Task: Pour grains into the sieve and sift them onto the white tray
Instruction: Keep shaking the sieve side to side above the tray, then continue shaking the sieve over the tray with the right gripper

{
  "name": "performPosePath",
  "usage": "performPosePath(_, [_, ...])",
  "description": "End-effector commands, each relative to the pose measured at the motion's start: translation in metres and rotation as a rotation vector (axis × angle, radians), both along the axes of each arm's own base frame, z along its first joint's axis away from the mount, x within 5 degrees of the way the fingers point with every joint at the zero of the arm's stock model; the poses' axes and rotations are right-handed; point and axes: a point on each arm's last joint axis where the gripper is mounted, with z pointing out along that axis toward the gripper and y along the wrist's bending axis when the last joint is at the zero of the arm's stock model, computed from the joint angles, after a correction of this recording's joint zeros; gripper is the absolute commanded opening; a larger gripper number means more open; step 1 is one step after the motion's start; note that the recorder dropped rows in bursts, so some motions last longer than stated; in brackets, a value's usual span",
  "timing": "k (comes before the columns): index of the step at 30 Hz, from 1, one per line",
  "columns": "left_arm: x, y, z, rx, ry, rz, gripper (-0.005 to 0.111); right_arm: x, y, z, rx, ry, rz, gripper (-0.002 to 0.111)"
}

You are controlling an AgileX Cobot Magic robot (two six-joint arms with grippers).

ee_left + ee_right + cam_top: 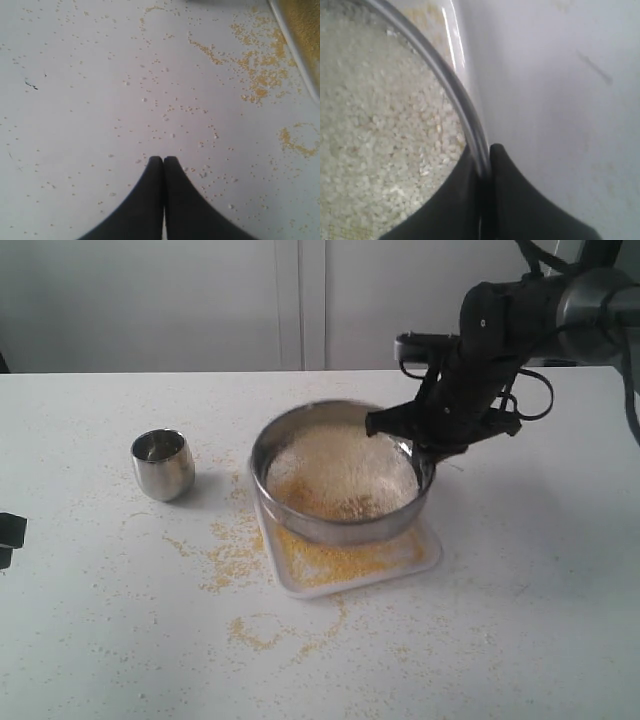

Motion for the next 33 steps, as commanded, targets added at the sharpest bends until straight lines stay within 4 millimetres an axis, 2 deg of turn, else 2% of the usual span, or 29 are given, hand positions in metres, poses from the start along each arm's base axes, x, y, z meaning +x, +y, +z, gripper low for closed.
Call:
performPosePath(1, [-0.003,0.0,-0.002,-0.007,0.01,-0.001,0.0,0.006,0.0,0.009,0.047,-0.084,-0.054,0.0])
performPosePath(2, [-0.003,0.0,-0.002,-0.007,0.01,-0.001,0.0,0.019,0.003,0.014,0.093,-0.239,-0.055,0.0])
performPosePath(4, [-0.003,0.0,-0.002,-0.007,0.01,-0.001,0.0,0.025,0.005,0.014,0.09,-0.313,-0.019,0.0])
performPosePath(8, [-0.003,0.0,-0.002,-0.007,0.01,-0.001,0.0,-0.003,-0.004,0.018,-0.029,-0.047,0.043,0.0])
performPosePath(10, [-0.003,0.0,-0.002,-0.007,0.01,-0.001,0.0,-0.007,-0.006,0.016,-0.047,-0.008,0.04,0.0])
performPosePath(13, [-0.003,0.0,-0.002,-0.007,0.01,-0.001,0.0,0.019,0.002,0.022,0.067,-0.29,-0.019,0.0])
performPosePath(14, [-0.003,0.0,-0.002,-0.007,0.01,-0.001,0.0,0.023,0.003,0.021,0.069,-0.331,-0.005,0.0])
performPosePath(16, [-0.003,0.0,-0.002,-0.007,0.01,-0.001,0.0,0.015,0.001,0.019,0.045,-0.23,-0.006,0.0])
performPosePath(18, [-0.003,0.0,-0.002,-0.007,0.01,-0.001,0.0,-0.003,-0.006,0.016,-0.042,-0.029,0.028,0.0])
performPosePath(20, [-0.003,0.0,-0.002,-0.007,0.01,-0.001,0.0,-0.008,-0.008,0.014,-0.07,0.02,0.024,0.0])
performPosePath(23, [-0.003,0.0,-0.002,-0.007,0.01,-0.001,0.0,0.02,0.001,0.019,0.058,-0.263,-0.046,0.0])
performPosePath(24, [-0.003,0.0,-0.002,-0.007,0.01,-0.001,0.0,0.023,0.002,0.018,0.068,-0.295,-0.044,0.0])
performPosePath(26, [-0.003,0.0,-0.002,-0.007,0.01,-0.001,0.0,0.013,0.001,0.014,0.07,-0.162,-0.066,0.0])
performPosePath(29, [-0.003,0.0,-0.002,-0.007,0.01,-0.001,0.0,-0.007,-0.006,0.011,-0.028,0.041,-0.032,0.0])
performPosePath(31, [-0.003,0.0,-0.002,-0.007,0.01,-0.001,0.0,0.001,-0.004,0.012,0.023,-0.034,-0.097,0.0])
performPosePath(33, [-0.003,0.0,-0.002,-0.007,0.01,-0.001,0.0,0.02,0.002,0.016,0.121,-0.233,-0.137,0.0])
